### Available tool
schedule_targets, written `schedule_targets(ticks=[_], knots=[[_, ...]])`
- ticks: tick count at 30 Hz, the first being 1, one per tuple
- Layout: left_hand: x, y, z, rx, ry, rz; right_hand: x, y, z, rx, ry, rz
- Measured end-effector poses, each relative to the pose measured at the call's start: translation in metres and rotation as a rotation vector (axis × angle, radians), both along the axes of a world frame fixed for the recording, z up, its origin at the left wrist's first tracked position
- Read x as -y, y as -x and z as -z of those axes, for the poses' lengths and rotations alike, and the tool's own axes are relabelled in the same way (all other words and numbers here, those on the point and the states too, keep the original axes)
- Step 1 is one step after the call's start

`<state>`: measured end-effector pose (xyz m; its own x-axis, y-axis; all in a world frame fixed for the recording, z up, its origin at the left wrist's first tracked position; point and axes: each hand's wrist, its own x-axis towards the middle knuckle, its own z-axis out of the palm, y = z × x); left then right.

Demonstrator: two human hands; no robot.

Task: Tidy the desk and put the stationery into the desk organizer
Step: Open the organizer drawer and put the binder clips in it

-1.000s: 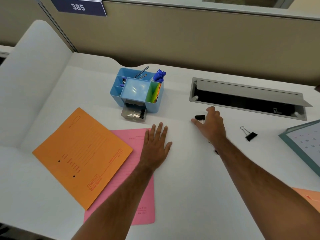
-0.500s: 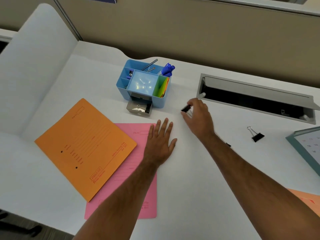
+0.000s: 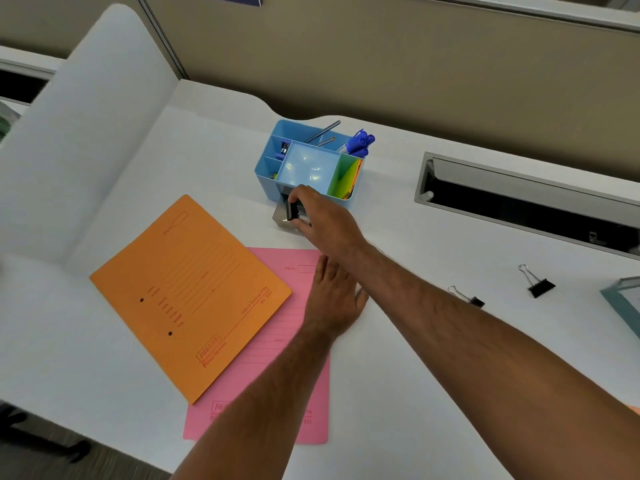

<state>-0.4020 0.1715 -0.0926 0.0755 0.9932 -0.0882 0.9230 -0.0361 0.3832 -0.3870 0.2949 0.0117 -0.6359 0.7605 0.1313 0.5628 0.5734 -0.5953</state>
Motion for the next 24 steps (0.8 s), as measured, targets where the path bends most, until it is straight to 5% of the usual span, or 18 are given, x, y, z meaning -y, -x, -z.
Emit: schedule_targets(ticks=[12, 24], knots=[[-0.001, -0.002, 0.008, -0.039, -0.007, -0.001, 0.004, -0.01, 0.019, 0.007, 0.038, 0.023], [-0.002, -0.002, 0.004, -0.116, -0.032, -0.015, 0.024, -0.137, 0.042, -0.005, 0.066, 0.283]])
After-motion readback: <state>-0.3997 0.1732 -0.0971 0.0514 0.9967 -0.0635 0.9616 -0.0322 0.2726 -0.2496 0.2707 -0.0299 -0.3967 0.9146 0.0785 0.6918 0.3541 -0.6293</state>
